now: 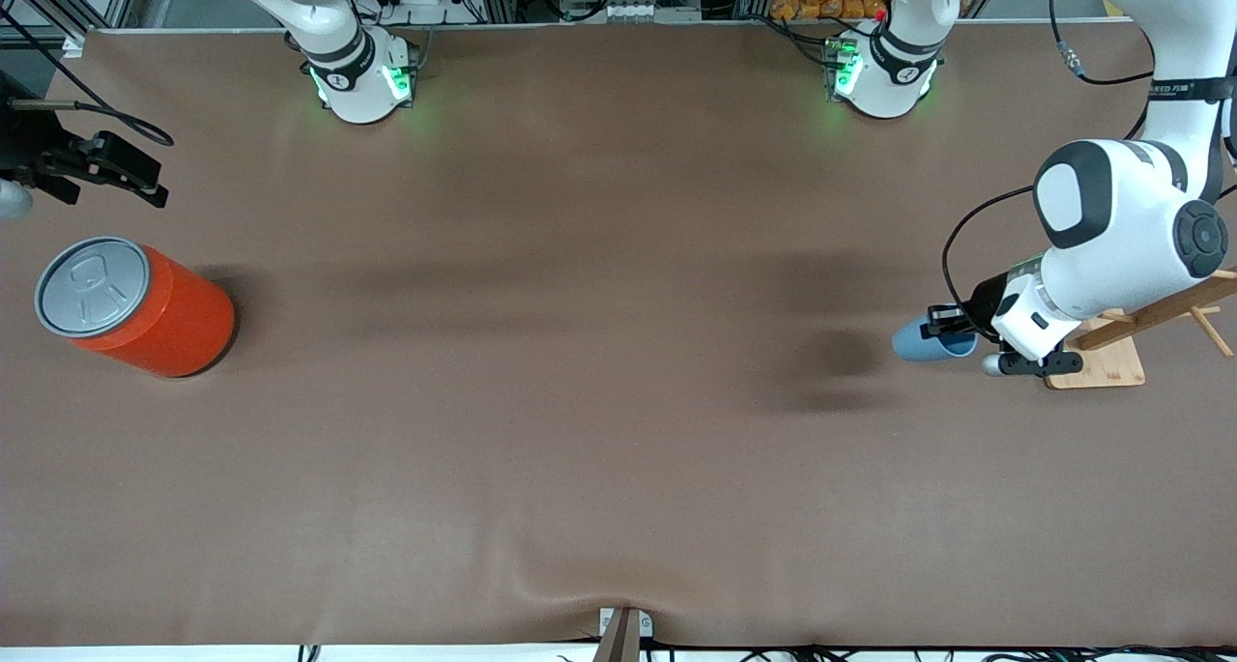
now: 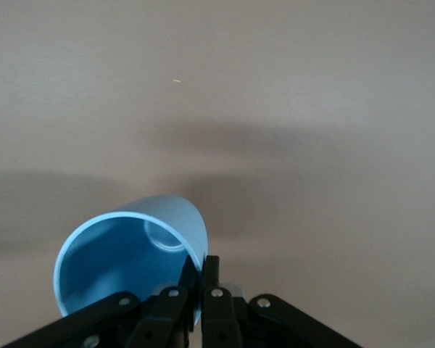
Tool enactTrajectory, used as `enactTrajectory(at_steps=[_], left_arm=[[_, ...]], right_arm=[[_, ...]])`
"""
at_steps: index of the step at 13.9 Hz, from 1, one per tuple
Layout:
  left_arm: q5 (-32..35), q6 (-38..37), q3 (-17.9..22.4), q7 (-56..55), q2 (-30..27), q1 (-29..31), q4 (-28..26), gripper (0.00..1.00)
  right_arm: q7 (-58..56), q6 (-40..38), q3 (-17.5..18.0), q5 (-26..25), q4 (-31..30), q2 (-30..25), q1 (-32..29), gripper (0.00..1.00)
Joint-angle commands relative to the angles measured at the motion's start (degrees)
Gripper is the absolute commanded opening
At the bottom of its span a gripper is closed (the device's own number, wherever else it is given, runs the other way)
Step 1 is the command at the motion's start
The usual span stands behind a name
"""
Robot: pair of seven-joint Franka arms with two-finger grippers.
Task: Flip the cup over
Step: 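Lift the cup with the left gripper toward the wooden board, then rotate the cup mouth-up and set it down beside the board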
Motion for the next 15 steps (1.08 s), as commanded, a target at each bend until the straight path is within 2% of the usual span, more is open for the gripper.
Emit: enactTrajectory(at_steps=[1, 4, 5, 11, 15], left_arm=[[5.5, 1.7, -0.4, -8.6, -0.5, -1.9, -0.8, 0.0], [17.5, 3.2, -0.7, -22.2, 1.4, -4.5, -0.8, 0.0], [19.2, 3.9, -0.9, -24.4, 2.3, -4.8, -0.8, 0.0], [19.4, 12.3, -0.8, -25.0, 6.1, -4.3, -3.0, 0.0], [19.5, 12.8, -0.8, -24.8, 6.6, -4.2, -3.0, 0.0]], right_arm=[[-0.9, -0.6, 0.5, 0.1, 1.0, 0.4, -1.1, 1.0], [-0.9, -0.6, 0.5, 0.1, 1.0, 0.4, -1.2, 1.0], [-0.9, -0.6, 0.5, 0.1, 1.0, 0.4, -1.2, 1.0], [-1.0, -0.7, 0.5, 0.2, 1.0, 0.4, -1.2, 1.0], [-1.1, -0.6, 0.5, 0.2, 1.0, 0.4, -1.3, 1.0]])
